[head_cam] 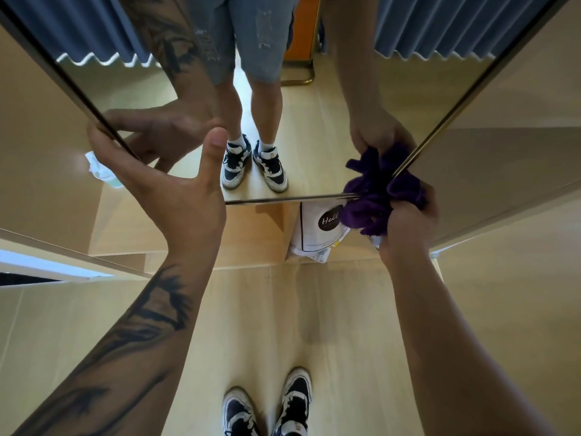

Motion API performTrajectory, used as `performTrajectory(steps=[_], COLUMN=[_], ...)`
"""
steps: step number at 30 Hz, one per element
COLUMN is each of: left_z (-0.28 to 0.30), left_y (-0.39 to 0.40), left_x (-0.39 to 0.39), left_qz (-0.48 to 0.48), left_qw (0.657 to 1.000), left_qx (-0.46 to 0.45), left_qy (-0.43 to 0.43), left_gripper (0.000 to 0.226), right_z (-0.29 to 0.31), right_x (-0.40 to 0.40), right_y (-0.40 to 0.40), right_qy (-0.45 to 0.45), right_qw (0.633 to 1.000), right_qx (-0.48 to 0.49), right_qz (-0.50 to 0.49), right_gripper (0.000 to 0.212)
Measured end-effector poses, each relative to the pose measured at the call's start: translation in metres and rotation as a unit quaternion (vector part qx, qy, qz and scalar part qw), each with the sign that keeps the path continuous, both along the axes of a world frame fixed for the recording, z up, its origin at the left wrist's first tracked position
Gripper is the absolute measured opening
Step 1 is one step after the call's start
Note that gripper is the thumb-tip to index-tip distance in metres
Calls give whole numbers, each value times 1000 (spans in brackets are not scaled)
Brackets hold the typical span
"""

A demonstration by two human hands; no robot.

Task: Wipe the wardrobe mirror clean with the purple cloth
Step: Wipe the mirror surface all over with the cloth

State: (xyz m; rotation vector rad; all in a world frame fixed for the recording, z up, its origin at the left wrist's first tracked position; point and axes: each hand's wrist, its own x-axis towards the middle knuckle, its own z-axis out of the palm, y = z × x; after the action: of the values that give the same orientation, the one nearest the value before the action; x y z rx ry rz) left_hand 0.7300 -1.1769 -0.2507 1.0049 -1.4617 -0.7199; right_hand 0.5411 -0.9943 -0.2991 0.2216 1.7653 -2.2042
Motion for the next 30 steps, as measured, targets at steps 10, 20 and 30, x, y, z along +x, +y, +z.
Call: performTrajectory(steps=[10,20,30], left_z=[-3,-6,-7], left_y=[5,5,4], left_x=[-6,-8,-8], left_qz=[20,35,41], left_qw=[1000,999,999], left_qx=[3,-16,-4], left_qy=[18,15,8], left_gripper=[118,117,116], right_z=[20,14,26], right_x=[-13,-23,-18], right_y=[3,-1,-4], right_qy=[104,-33,24], right_qw=[993,997,998], right_qx=[18,31,18], right_qz=[42,63,46], right_gripper=[44,45,47])
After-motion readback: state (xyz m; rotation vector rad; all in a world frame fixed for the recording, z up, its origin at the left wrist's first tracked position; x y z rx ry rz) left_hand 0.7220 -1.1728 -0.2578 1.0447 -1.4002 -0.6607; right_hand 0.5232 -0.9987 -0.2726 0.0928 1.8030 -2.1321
